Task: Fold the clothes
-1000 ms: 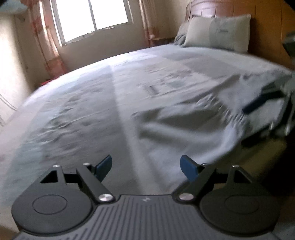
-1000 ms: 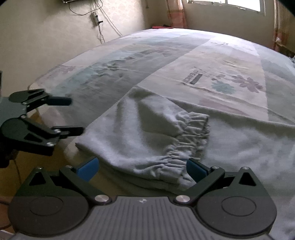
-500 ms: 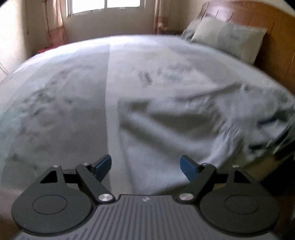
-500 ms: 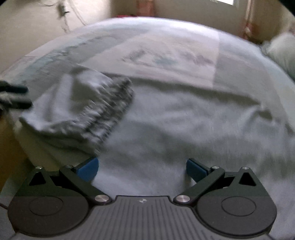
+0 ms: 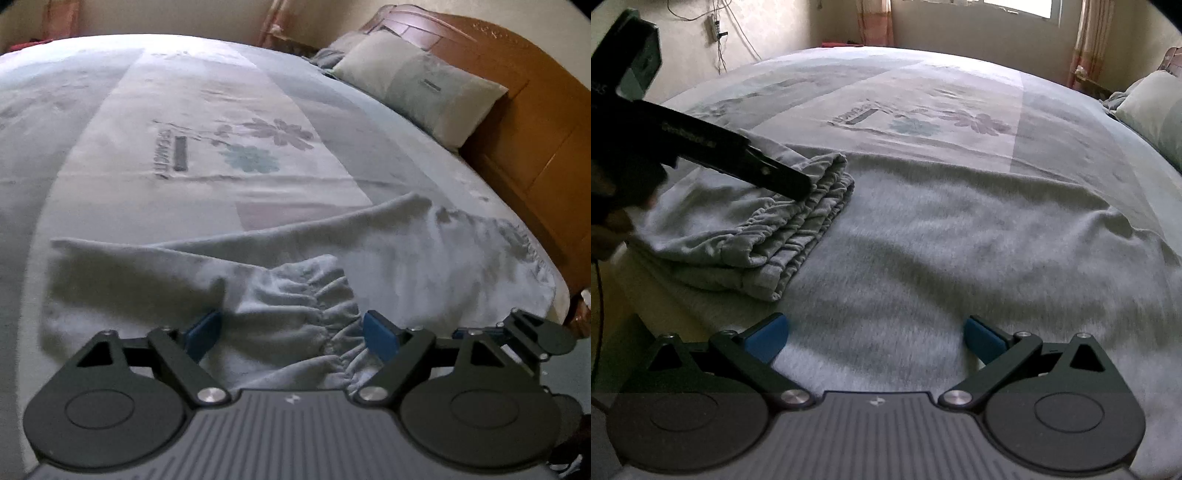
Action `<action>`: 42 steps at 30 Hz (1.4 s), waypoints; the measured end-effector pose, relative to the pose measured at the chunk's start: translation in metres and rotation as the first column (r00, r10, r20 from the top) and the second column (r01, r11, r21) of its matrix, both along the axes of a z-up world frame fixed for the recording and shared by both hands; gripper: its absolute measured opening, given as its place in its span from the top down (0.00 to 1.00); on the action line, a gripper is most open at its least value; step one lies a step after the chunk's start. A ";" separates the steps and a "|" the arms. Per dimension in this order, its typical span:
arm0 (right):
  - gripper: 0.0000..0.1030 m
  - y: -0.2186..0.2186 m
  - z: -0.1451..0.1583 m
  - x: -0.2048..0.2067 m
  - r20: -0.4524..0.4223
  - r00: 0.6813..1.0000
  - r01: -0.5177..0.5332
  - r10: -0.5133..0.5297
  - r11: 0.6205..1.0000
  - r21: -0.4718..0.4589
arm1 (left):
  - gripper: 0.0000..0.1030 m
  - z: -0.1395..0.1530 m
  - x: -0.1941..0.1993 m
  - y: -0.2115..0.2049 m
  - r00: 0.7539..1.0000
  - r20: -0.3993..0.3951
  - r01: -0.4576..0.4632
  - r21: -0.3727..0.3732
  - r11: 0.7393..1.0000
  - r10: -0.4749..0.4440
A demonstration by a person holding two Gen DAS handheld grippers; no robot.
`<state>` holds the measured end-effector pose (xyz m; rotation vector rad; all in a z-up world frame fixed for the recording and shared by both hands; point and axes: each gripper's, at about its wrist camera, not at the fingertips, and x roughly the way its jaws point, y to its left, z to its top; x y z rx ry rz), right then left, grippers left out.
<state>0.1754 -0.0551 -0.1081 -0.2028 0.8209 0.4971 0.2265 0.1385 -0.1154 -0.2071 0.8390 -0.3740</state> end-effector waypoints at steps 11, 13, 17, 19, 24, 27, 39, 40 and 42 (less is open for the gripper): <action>0.00 -0.001 0.000 -0.003 0.015 1.000 -0.003 0.003 1.000 0.008 | 0.13 0.020 0.004 0.068 0.981 0.061 -0.187 0.021 0.982 0.186; 0.00 -0.001 0.000 -0.003 0.016 1.000 -0.004 0.004 1.000 0.009 | 0.13 0.006 0.014 0.077 0.975 0.030 -0.221 0.026 0.975 0.221; 0.00 -0.002 0.000 -0.004 0.016 1.000 -0.006 0.006 1.000 0.010 | 0.13 0.005 0.018 0.076 0.974 0.039 -0.225 0.046 0.973 0.224; 0.00 -0.002 0.000 -0.004 0.018 1.000 -0.006 0.006 1.000 0.009 | 0.13 0.013 0.015 0.071 0.973 0.048 -0.227 0.050 0.973 0.224; 0.00 -0.006 0.011 -0.002 0.001 1.000 -0.007 0.007 1.000 0.003 | 0.13 0.038 -0.015 0.039 0.989 0.093 -0.124 0.148 0.981 0.111; 0.00 -0.020 0.025 -0.007 0.063 0.998 0.025 -0.026 1.000 0.017 | 0.13 0.043 -0.034 0.010 0.995 0.091 -0.054 0.251 0.966 0.032; 0.00 -0.112 0.020 -0.026 0.005 0.974 0.226 -0.226 0.974 0.003 | 0.12 0.036 -0.071 -0.049 0.998 0.054 0.017 0.393 0.919 -0.042; 0.00 -0.117 0.024 -0.027 0.006 0.972 0.234 -0.234 0.972 0.011 | 0.12 0.036 -0.072 -0.054 0.997 0.053 0.021 0.411 0.911 -0.047; 0.00 -0.133 0.035 -0.027 0.040 0.961 0.273 -0.274 0.961 0.044 | 0.12 0.036 -0.073 -0.065 0.997 0.052 0.029 0.444 0.895 -0.058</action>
